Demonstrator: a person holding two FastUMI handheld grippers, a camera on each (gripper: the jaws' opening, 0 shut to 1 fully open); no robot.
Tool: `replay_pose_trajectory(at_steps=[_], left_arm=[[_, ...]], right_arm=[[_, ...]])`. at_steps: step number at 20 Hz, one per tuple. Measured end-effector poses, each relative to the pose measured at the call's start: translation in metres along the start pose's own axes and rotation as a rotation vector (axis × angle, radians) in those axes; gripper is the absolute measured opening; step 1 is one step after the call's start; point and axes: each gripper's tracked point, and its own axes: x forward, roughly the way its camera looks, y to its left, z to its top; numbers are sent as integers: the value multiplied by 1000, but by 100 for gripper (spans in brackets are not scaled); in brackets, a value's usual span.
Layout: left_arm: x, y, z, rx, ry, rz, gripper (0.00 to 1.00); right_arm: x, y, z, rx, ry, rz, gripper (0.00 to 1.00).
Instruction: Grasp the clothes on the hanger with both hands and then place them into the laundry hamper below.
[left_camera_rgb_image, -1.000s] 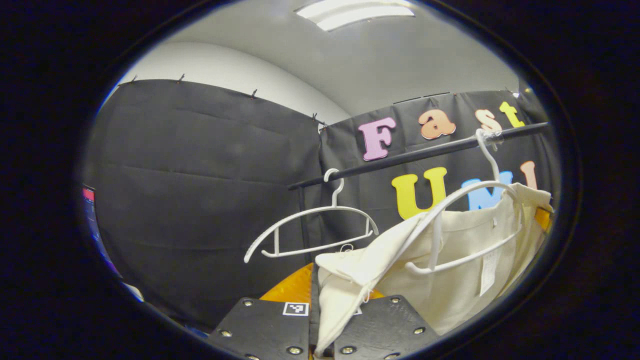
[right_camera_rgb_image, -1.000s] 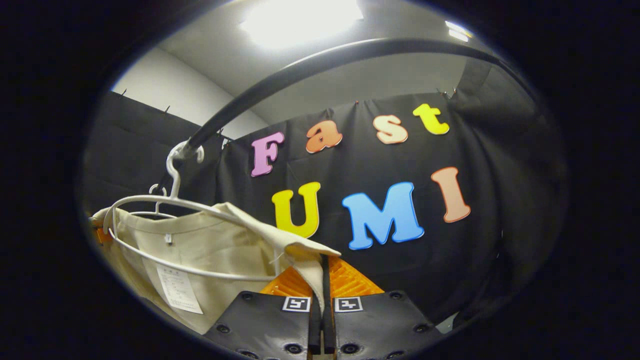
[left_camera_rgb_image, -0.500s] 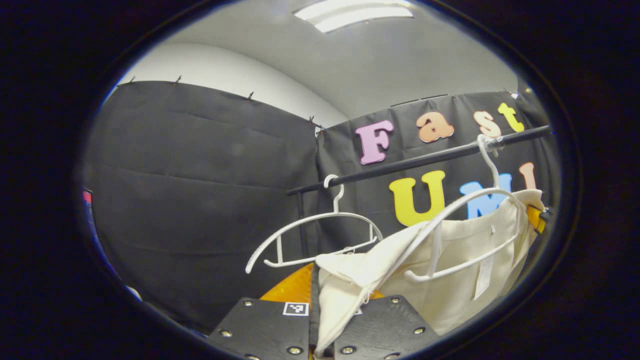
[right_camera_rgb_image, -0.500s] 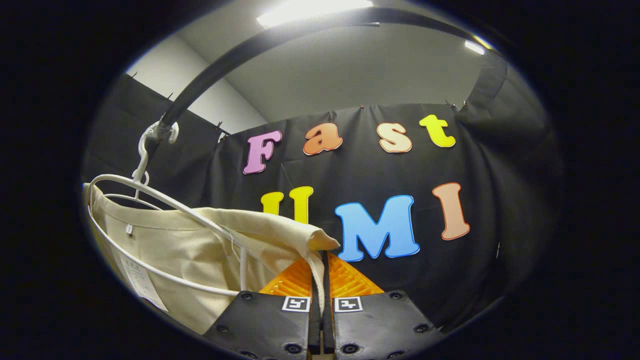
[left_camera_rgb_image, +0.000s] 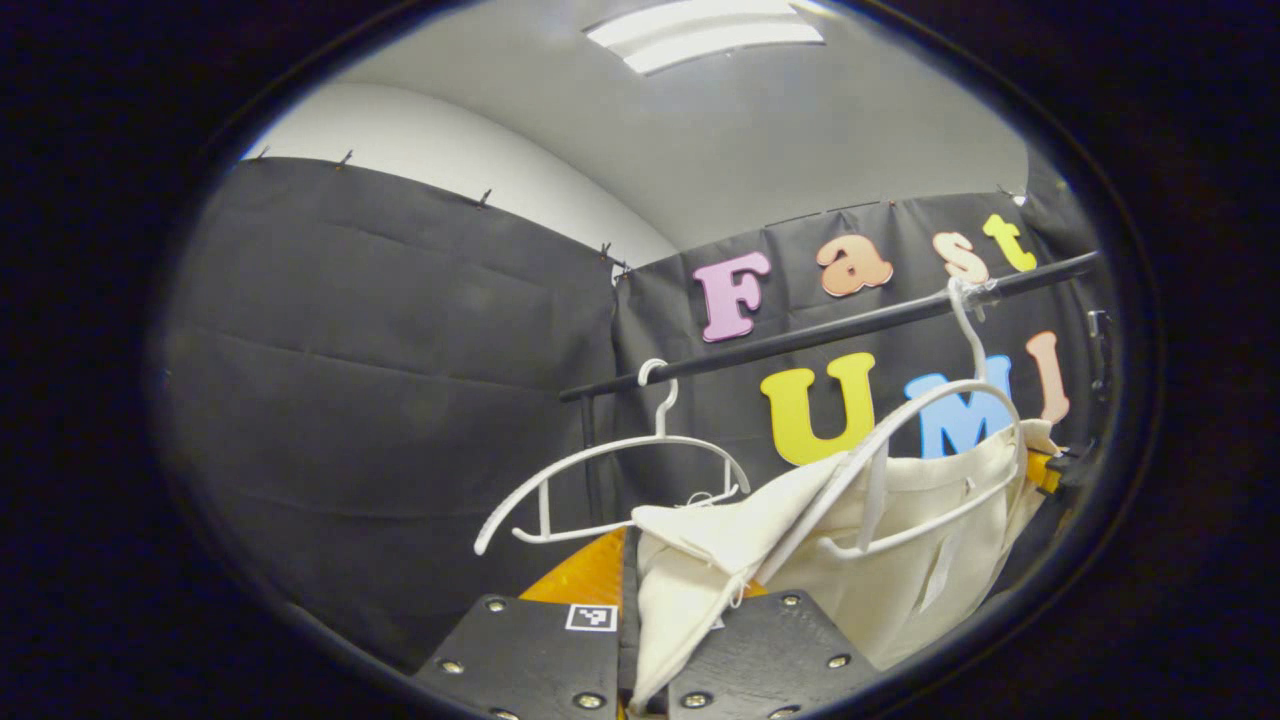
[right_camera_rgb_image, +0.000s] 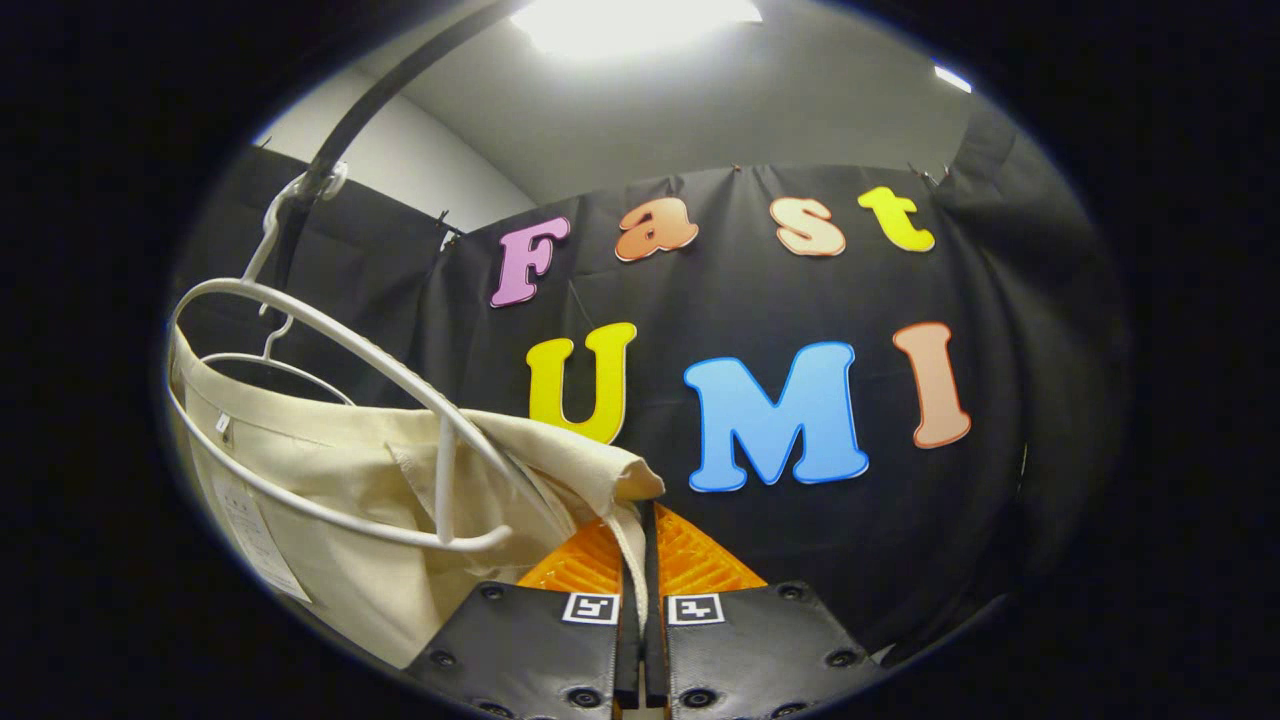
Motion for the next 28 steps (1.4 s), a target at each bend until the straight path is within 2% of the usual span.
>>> replay_pose_trajectory(at_steps=[1,3,5,6,7,9,10,13,15,16,17,19,21,23,28], left_arm=[[-3,-2,3,-23,-1,-16,2],[-3,-7,5,-45,1,-51,2],[1,-5,1,-36,12,-55,2],[3,-10,-5,-35,22,-57,2],[3,-15,-12,-36,30,-61,2],[5,-25,-25,-25,42,-60,2],[9,-30,-30,-17,44,-54,2],[11,-39,-42,-32,55,-36,2],[1,-33,-47,-46,59,-35,2],[-9,-28,-51,-41,66,-37,2],[-16,-26,-57,-32,73,-33,2],[-24,-24,-75,-42,109,-31,2],[-35,-28,-91,-73,142,-46,2],[-50,-28,-101,-64,159,-57,2],[-75,-38,-99,-82,182,-113,1]], right_arm=[[4,-6,3,40,-4,0,4],[13,-15,10,26,-16,-4,4],[21,-10,-11,6,47,24,4],[23,-8,-28,1,92,37,0],[20,-8,-44,-7,133,39,4],[14,-1,-64,-6,154,59,0],[8,2,-71,-22,157,63,4],[-16,16,-81,-32,158,100,4],[-28,33,-80,-40,144,129,4],[-42,38,-78,-42,140,144,0],[-50,46,-78,-46,137,161,4],[-65,60,-80,-61,138,189,4],[-81,71,-80,-73,130,206,0],[-98,80,-82,-81,125,215,4],[-148,116,-76,-53,138,268,4]])
